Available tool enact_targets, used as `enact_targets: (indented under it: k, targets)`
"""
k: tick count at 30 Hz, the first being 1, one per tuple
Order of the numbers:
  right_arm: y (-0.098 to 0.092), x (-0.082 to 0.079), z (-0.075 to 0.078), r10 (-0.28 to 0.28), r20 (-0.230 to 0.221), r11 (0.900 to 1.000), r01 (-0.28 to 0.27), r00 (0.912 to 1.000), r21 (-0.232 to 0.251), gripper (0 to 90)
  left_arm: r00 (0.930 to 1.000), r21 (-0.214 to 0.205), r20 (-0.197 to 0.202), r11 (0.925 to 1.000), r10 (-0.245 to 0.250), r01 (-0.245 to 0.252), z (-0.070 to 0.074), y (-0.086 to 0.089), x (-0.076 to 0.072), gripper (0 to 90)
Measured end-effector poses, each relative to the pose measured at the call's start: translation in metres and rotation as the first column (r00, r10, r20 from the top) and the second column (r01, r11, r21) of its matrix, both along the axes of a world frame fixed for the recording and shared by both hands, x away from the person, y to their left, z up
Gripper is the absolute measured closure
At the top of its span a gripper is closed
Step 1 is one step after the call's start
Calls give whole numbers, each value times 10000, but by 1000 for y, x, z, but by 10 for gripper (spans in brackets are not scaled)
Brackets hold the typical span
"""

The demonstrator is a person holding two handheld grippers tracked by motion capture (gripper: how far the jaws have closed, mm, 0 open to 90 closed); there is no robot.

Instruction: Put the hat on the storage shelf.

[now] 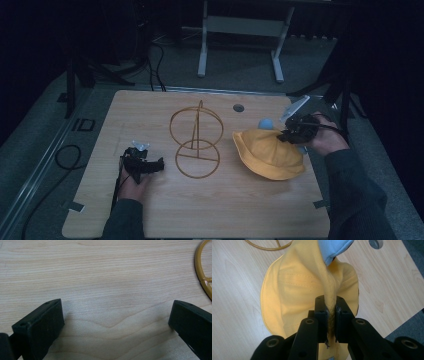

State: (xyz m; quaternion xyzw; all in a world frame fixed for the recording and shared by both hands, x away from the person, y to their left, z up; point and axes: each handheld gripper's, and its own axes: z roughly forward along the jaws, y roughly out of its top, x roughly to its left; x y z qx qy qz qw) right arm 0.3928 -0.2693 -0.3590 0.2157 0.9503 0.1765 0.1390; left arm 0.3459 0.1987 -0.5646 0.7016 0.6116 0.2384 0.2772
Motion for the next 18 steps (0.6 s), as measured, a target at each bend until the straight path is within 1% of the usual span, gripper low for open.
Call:
enact_targets:
  k: [2, 3, 4, 5, 11, 12, 13, 14, 15, 18]
  targets:
    - [0, -1, 2, 57, 31, 10000, -57, 10000, 28, 829, 10000, 1, -1, 10000, 1, -1, 0, 0, 0, 0]
    - [-1, -4, 6, 137, 83, 9998, -138, 9999, 115, 828, 10000, 1, 8, 10000, 5, -5, 0, 0, 0, 0]
    - [-1, -4, 6, 137, 83, 9998, -138, 9999, 115, 828, 10000, 1, -1, 10000, 1, -1, 0, 0, 0, 0]
    - [-2, -6, 11, 228, 120, 9995, -230, 9997, 195, 829, 10000, 17, -15, 10000, -13, 13, 0, 0, 0, 0]
    - [-4, -9, 20, 445, 256, 9986, -452, 9987, 291, 829, 10000, 23, -20, 10000, -17, 17, 0, 0, 0, 0]
    - [-5, -10, 24, 529, 310, 9980, -540, 9981, 341, 829, 10000, 12, -23, 10000, -20, 20, 0, 0, 0, 0]
    - [-5, -10, 24, 529, 310, 9980, -540, 9981, 341, 829, 10000, 5, -23, 10000, -11, 11, 0, 0, 0, 0]
    - [-6, -11, 27, 625, 311, 9972, -637, 9976, 393, 829, 10000, 5, -17, 10000, -2, 2, 0, 0, 0, 0]
    - [-6, -11, 27, 625, 311, 9972, -637, 9976, 393, 829, 10000, 5, -17, 10000, -2, 2, 0, 0, 0, 0]
    - [-7, -13, 34, 801, 357, 9959, -815, 9961, 392, 829, 10000, 20, -28, 10000, -10, 10, 0, 0, 0, 0]
